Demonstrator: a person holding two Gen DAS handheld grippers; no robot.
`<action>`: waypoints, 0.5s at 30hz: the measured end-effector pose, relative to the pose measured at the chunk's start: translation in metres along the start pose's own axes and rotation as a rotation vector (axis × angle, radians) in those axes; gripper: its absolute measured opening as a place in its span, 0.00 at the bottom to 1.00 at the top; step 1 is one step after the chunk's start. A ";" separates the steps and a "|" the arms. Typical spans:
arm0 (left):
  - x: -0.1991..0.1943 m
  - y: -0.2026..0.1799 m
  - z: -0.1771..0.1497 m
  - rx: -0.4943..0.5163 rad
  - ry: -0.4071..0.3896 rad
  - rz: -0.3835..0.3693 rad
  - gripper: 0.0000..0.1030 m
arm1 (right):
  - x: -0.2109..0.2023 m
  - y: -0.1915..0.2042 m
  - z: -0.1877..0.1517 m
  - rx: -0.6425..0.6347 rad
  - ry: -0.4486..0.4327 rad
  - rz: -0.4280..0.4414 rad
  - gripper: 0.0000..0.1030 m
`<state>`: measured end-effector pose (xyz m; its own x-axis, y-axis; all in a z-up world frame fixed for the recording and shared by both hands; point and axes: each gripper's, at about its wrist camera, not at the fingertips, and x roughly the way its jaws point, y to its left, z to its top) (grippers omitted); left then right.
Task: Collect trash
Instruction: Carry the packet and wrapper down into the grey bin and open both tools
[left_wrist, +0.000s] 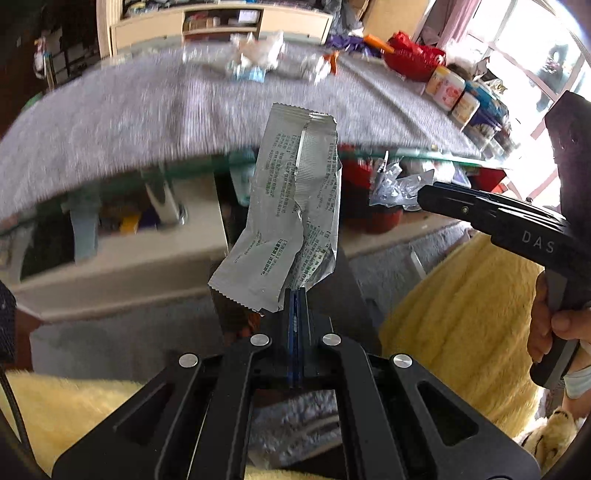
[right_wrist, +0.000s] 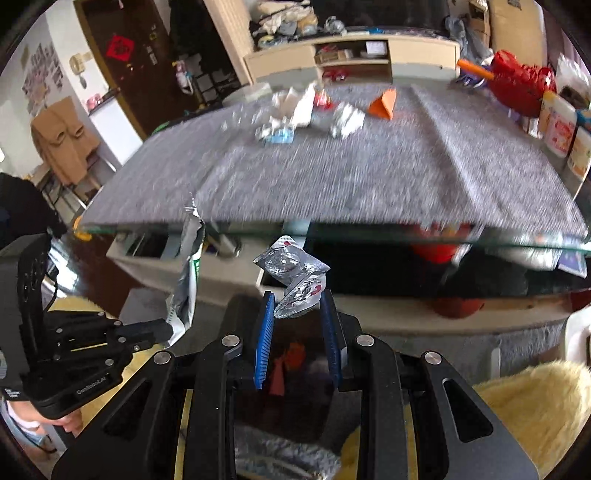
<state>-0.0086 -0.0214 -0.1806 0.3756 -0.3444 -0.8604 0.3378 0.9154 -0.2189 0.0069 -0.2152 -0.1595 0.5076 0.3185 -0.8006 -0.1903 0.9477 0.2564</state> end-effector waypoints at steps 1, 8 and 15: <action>0.004 0.001 -0.004 -0.010 0.012 -0.008 0.00 | 0.005 0.001 -0.004 0.001 0.014 -0.001 0.26; 0.038 0.013 -0.029 -0.077 0.108 -0.052 0.00 | 0.044 -0.003 -0.038 0.050 0.118 0.005 0.26; 0.068 0.014 -0.042 -0.075 0.197 -0.055 0.00 | 0.071 -0.001 -0.056 0.079 0.195 0.037 0.26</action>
<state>-0.0149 -0.0234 -0.2611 0.1802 -0.3542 -0.9177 0.2854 0.9116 -0.2958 -0.0042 -0.1946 -0.2467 0.3276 0.3497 -0.8777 -0.1354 0.9368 0.3226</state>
